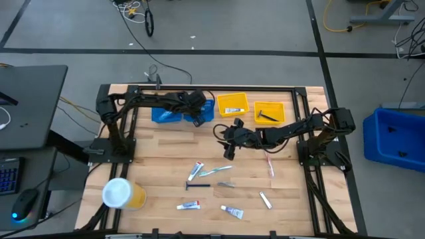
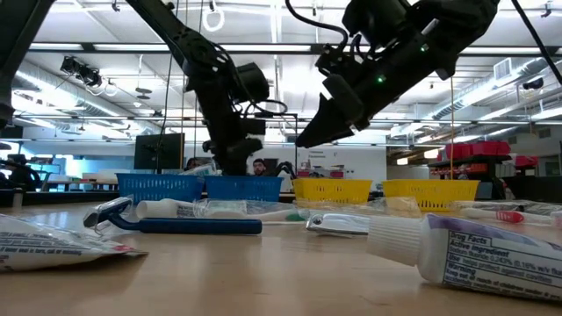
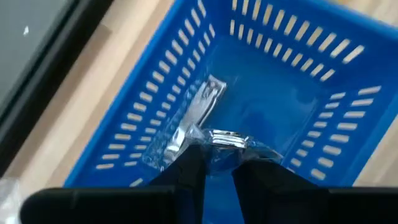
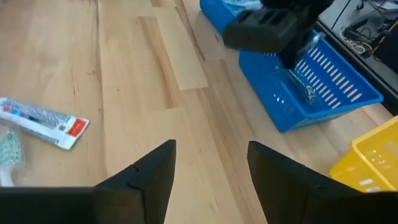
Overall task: Pick & Place Travel size toiletries
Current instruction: Put the silver nail cutter into the right blue bin, then put the white toothpaste into the left yellow bin
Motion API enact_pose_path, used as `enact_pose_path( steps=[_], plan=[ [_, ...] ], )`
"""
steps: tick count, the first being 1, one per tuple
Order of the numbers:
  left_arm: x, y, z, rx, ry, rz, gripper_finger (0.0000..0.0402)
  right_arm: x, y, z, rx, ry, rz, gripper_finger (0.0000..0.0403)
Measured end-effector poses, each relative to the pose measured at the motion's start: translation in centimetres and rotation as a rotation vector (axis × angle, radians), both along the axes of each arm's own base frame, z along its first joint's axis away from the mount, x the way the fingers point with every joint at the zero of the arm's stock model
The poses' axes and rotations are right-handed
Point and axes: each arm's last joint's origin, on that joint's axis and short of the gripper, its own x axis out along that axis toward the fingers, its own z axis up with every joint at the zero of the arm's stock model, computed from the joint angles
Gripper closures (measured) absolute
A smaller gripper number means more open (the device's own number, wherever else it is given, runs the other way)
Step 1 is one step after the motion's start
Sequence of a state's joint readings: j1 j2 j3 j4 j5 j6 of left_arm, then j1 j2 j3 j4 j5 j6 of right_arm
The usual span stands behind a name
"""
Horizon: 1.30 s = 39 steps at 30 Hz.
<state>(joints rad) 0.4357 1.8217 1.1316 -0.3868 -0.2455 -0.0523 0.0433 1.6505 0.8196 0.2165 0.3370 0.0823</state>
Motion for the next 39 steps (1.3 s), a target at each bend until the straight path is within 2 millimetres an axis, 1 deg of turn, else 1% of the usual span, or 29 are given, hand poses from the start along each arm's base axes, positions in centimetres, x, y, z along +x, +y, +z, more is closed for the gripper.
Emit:
enact_pose_path(
  steps=[3,5,9,12,15,19,23,26,30,33,36,39],
  plan=[
    [0.0,0.0,0.1,0.003,-0.001,-0.011,0.0335,-0.1,0.0,-0.1,0.009,0.015,-0.007,0.0201],
    [-0.1,0.0,0.0,-0.005,0.016,-0.011,0.0328,-0.2,0.0,-0.2,0.023,0.02,-0.017,0.0204],
    [-0.4,-0.1,-0.2,-0.042,0.038,-0.029,0.0296,-0.3,0.0,-0.4,0.027,0.045,-0.019,0.0207],
    [-0.5,-0.2,-0.2,-0.048,0.046,-0.022,0.0272,-0.4,0.2,-0.6,0.053,0.071,0.02,0.0205],
    [-0.5,-0.1,-0.2,-0.04,0.054,-0.021,0.0254,-0.5,0.4,-0.8,0.11,0.085,0.069,0.0196],
    [-0.5,-0.2,-0.2,-0.039,0.056,-0.04,0.024,-0.5,0.7,-0.8,0.157,0.087,0.118,0.0176],
    [-0.3,-0.4,-0.2,-0.038,0.05,-0.042,0.0236,-0.5,0.9,-0.8,0.156,0.087,0.123,0.0152],
    [-0.2,-0.8,0.0,-0.037,0.046,-0.052,0.0239,-0.5,0.9,-0.8,0.155,0.087,0.122,0.0137],
    [0.1,-2.6,1.6,-0.042,0.003,-0.11,0.0253,-0.5,0.9,-0.8,0.152,0.088,0.123,0.0125],
    [0.3,-4.7,3.6,-0.059,-0.075,-0.172,0.0263,-0.5,0.9,-0.8,0.145,0.094,0.128,0.0122],
    [0.4,-7.5,5.9,-0.064,-0.154,-0.262,0.027,-0.6,1.0,-0.9,0.105,0.11,0.159,0.0122],
    [0.4,-10.9,7.5,-0.066,-0.21,-0.353,0.0274,-0.6,1.2,-0.9,0.077,0.118,0.188,0.0131]
  ],
)
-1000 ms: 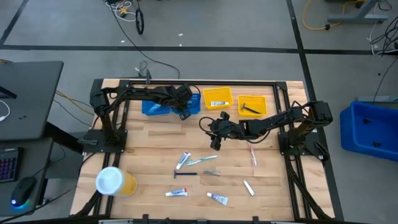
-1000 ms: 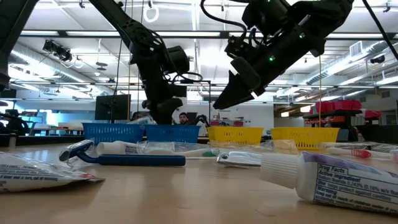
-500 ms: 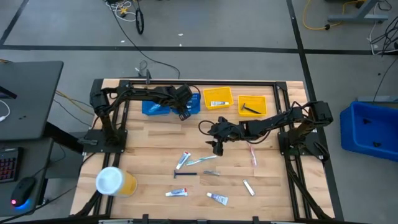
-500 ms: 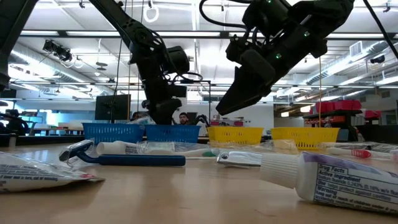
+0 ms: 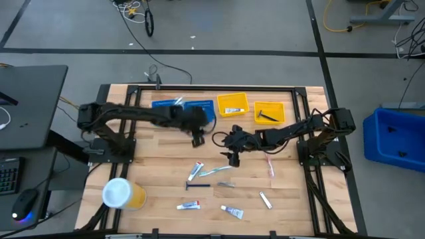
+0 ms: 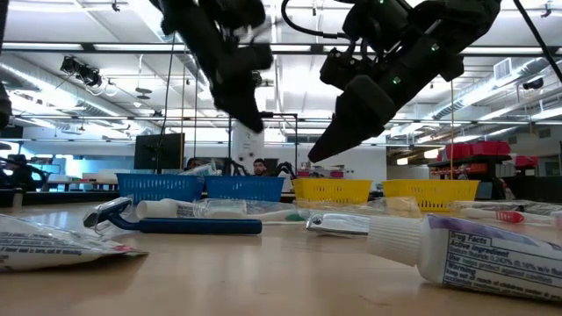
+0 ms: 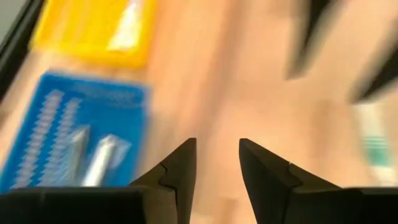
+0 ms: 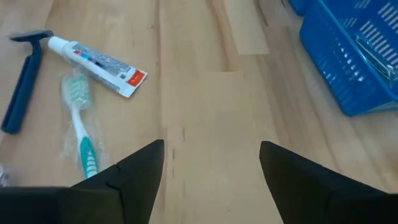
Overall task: Pick & Place Travel size toiletries
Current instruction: Put the white toothpaste into the left yellow bin
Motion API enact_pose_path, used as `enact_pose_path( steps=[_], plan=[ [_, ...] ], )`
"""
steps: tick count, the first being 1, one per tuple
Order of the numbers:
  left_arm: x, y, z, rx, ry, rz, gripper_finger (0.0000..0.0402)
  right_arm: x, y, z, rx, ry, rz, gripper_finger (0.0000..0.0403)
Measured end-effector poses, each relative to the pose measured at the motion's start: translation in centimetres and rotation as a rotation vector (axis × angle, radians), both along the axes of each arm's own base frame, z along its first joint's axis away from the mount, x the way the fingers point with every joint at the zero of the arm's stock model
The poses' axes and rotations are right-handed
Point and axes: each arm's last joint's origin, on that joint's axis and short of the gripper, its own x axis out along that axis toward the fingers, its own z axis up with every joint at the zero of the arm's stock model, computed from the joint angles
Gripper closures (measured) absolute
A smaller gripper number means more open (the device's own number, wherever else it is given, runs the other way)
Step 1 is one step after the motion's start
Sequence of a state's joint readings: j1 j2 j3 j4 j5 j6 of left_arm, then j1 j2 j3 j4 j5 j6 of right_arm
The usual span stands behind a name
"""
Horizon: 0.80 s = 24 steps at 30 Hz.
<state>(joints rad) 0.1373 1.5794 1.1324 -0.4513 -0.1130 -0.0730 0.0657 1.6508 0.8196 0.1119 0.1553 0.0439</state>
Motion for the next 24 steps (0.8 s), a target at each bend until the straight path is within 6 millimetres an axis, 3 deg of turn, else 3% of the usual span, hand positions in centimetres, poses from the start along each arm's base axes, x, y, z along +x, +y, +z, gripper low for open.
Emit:
enact_pose_path(
  steps=[7,13,17,24],
  plan=[
    [-0.3,-8.2,0.8,-0.045,-0.038,-0.138,0.0276,-0.1,0.8,0.0,0.023,0.004,0.048,0.016],
    [-1.4,-13.5,0.2,-0.029,-0.084,-0.063,0.0276,-0.1,1.1,0.0,0.037,0.005,0.044,0.0158],
    [-2.1,-15.5,0.3,0.0,-0.134,0.016,0.0276,-0.5,1.5,-0.4,0.033,0.055,0.058,0.0137],
    [-2.6,-16.8,0.3,-0.009,-0.166,0.056,0.0276,-2.5,1.5,-1.9,-0.05,0.31,0.019,0.01]
  ],
)
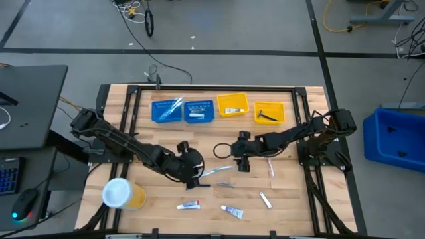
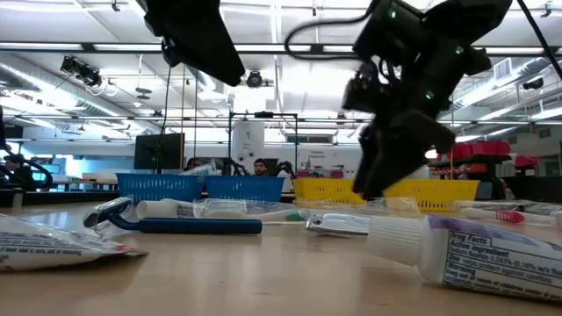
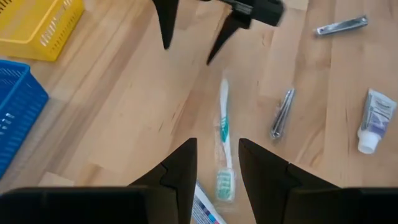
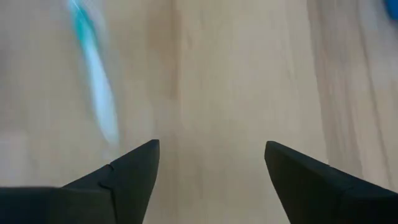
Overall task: Pick & Place Travel size toiletries
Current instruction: Put the white toothpaste into the left yellow bin
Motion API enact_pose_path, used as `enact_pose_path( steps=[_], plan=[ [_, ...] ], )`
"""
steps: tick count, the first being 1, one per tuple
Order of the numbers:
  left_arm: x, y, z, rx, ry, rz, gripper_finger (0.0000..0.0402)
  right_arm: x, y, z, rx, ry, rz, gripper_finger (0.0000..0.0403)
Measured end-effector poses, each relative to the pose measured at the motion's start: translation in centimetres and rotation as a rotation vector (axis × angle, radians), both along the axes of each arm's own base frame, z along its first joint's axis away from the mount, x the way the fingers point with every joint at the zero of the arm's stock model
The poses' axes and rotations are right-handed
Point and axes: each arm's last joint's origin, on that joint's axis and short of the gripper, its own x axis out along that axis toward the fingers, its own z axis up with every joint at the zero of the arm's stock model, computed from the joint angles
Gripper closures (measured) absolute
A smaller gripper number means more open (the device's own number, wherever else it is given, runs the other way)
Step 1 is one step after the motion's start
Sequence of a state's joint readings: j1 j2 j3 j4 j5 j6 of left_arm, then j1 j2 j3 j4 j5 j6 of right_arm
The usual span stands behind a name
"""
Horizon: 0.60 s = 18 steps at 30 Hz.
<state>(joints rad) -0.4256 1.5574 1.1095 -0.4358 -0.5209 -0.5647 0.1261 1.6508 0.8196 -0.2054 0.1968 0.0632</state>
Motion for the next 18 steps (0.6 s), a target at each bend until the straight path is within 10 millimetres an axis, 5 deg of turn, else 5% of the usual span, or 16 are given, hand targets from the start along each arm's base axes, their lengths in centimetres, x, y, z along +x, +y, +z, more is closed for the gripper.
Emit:
enact_pose_path(
  steps=[6,11,18],
  plan=[
    [0.0,-0.1,0.0,0.0,0.003,-0.005,0.0276,-1.2,-0.2,-0.4,-0.022,0.126,-0.011,0.0087],
    [-0.1,0.0,-0.1,-0.01,0.013,0.004,0.0276,-2.6,-0.2,1.3,0.083,0.147,-0.109,0.0095],
    [-0.2,0.1,-0.2,-0.091,-0.011,0.108,0.0275,-2.3,0.3,4.9,0.203,-0.088,-0.092,0.0113]
  ],
)
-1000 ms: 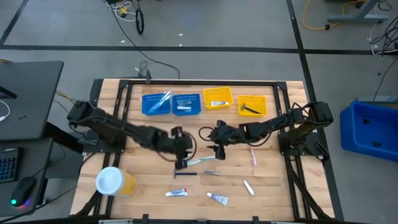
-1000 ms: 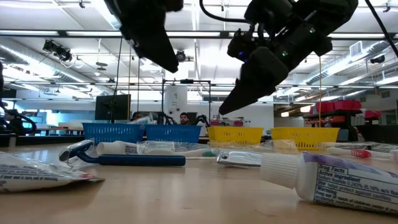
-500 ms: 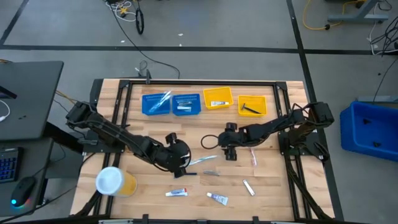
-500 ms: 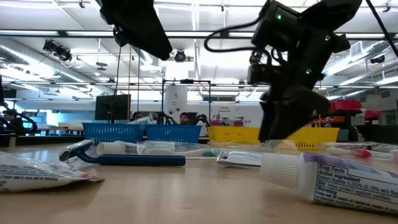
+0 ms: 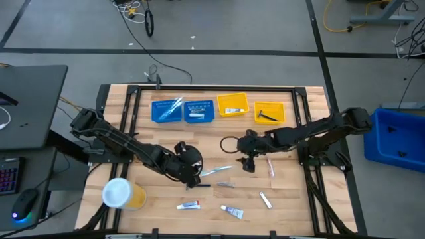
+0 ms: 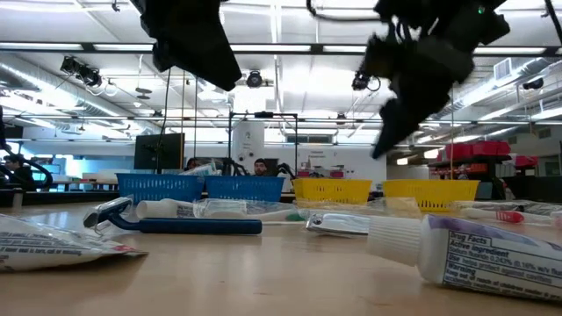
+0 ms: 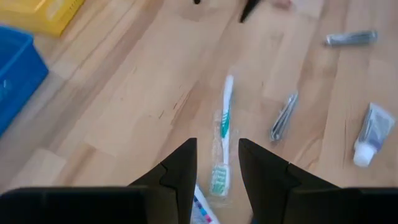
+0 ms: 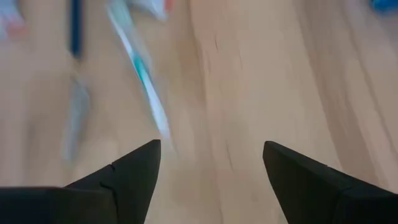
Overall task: Pick & Place Travel size toiletries
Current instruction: Put the white toothpaste into the left yellow bin
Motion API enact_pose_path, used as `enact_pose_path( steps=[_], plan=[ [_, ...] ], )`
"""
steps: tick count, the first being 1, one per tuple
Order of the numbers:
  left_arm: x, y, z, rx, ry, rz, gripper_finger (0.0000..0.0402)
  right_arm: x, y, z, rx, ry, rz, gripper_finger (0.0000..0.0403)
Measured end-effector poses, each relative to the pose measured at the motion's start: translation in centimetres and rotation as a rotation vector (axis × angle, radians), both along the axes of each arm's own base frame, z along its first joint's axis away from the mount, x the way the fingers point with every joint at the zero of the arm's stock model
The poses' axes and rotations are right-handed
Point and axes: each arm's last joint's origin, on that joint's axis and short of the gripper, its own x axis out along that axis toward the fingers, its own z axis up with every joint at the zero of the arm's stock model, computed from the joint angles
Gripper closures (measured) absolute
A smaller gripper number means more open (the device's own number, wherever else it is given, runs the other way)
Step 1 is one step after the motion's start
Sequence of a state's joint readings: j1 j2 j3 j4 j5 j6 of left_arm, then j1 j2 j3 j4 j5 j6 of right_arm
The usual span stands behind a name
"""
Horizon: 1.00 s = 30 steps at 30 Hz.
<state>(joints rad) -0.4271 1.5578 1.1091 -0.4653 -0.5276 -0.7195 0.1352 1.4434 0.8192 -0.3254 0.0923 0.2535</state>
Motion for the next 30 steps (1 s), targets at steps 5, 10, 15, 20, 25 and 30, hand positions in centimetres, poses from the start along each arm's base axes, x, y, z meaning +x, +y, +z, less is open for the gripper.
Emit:
enact_pose_path(
  steps=[5,10,15,20,25,30],
  plan=[
    [-0.3,-0.7,-1.0,-0.068,0.031,0.077,0.0275,1.4,0.6,1.1,0.061,-0.188,-0.027,0.0118],
    [-0.4,-1.3,-3.0,-0.143,0.147,0.104,0.0261,1.7,0.9,1.5,0.063,-0.242,0.05,0.0123],
    [0.1,-1.7,-5.6,-0.146,0.25,0.109,0.0228,2.2,0.8,1.9,0.049,-0.306,0.046,0.0131],
    [0.2,-1.9,-7.7,-0.166,0.337,0.178,0.02,2.3,0.8,2.0,0.067,-0.324,0.017,0.0146],
    [0.6,-2.4,-9.6,-0.187,0.379,0.181,0.0192,2.0,1.0,1.5,0.064,-0.26,0.02,0.0163],
    [1.0,-2.6,-10.7,-0.174,0.392,0.174,0.0191,2.0,1.1,1.0,0.06,-0.228,0.022,0.0174]
  ],
)
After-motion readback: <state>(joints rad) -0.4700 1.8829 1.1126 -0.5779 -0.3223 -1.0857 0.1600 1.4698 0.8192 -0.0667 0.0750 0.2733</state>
